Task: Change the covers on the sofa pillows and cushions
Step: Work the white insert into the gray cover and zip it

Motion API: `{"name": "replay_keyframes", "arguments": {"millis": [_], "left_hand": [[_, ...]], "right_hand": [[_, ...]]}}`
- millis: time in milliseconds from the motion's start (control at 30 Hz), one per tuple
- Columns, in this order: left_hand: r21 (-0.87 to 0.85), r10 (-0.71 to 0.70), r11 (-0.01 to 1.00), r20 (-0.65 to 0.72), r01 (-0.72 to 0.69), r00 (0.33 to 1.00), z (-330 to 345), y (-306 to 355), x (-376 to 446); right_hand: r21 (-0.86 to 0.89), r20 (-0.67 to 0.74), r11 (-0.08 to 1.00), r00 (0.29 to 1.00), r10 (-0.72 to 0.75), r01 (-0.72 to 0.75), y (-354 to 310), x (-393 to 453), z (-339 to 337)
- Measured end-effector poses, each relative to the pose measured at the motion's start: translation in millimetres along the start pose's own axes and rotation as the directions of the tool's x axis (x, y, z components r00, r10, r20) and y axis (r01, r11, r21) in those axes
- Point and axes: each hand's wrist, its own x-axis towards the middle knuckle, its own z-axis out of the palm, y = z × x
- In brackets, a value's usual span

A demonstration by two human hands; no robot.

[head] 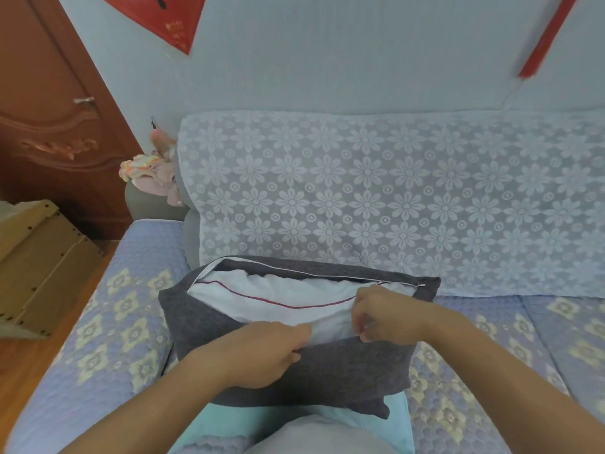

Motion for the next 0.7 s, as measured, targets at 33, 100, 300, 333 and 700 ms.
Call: {"name": "replay_keyframes", "arguments": {"millis": [33, 100, 300, 333, 700], "left_hand": [[-0.002, -0.010, 1.000, 0.020, 0.010, 1.000, -4.7, -2.3, -4.9], [-0.010, -0.073, 0.997, 0.010, 0.073, 0.997, -19.6, -18.5, -21.7], [0.158, -0.412, 0.904, 0.070, 0.398, 0.908, -49.9, -105.1, -82.6], [0.144, -0.409, 0.903, -0.007, 0.405, 0.913, -48.7, -109.3, -86.3], [-0.012, -0.154, 0.880, -0.953, 0.476, 0.260, -196.3, -72.8, -64.7]], "right_hand": [[0.024, -0.027, 0.999, 0.999, 0.022, -0.022, 5.2, -2.0, 1.8], [0.011, -0.077, 0.996, 0.993, 0.094, -0.094, 22.1, -13.9, 0.2], [-0.193, -0.244, 0.961, 0.958, 0.149, -0.198, 65.3, -37.9, 5.1], [-0.137, -0.293, 0.976, 0.948, 0.126, -0.172, 63.4, -38.9, 2.7], [0.052, -0.982, 0.968, 0.163, 0.095, -0.247, -15.9, -54.9, -139.7]]}}
